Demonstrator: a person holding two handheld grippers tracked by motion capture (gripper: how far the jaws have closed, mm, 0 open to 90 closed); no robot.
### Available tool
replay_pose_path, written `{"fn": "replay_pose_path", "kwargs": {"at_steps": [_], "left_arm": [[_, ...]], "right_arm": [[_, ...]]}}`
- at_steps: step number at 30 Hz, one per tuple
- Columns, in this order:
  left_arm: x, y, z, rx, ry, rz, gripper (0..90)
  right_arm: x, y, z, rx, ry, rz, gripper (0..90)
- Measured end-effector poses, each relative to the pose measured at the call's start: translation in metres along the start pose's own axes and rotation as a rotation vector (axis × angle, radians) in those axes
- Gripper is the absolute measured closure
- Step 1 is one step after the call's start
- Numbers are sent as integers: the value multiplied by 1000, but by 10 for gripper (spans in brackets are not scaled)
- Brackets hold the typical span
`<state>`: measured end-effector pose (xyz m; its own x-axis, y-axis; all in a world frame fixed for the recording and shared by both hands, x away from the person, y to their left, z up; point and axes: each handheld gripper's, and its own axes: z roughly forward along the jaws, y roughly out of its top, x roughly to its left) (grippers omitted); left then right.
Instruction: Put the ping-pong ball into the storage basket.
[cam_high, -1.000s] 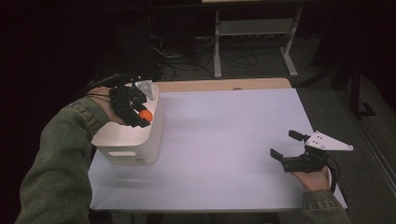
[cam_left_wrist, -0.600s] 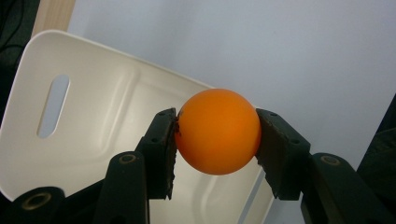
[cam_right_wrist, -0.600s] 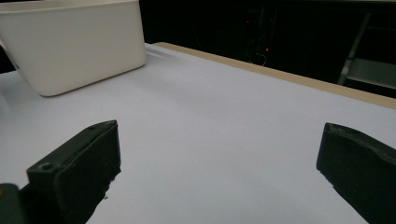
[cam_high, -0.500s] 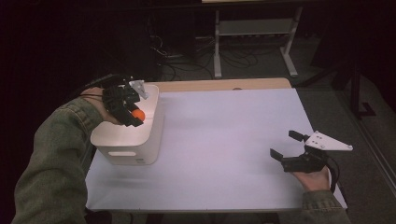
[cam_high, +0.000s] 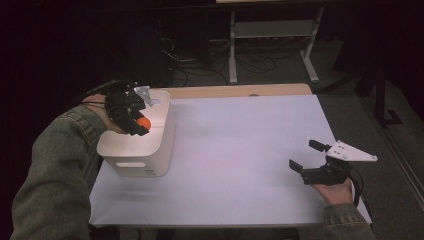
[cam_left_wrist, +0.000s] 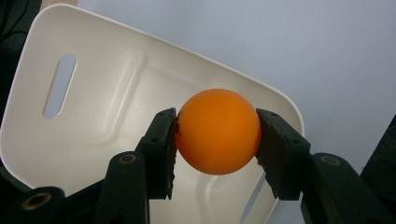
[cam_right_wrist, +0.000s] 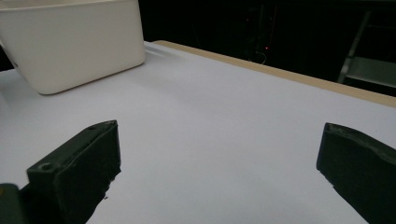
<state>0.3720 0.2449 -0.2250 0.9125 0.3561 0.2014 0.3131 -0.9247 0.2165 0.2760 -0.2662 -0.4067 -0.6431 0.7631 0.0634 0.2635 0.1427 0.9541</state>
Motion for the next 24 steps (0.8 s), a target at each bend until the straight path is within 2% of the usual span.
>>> {"fn": "replay_pose_path", "kwargs": {"at_steps": [24], "left_arm": [[2,-5,15,27,-15,-8,504]], "right_arm": [[0,0,0,3,1,-4,0]]}}
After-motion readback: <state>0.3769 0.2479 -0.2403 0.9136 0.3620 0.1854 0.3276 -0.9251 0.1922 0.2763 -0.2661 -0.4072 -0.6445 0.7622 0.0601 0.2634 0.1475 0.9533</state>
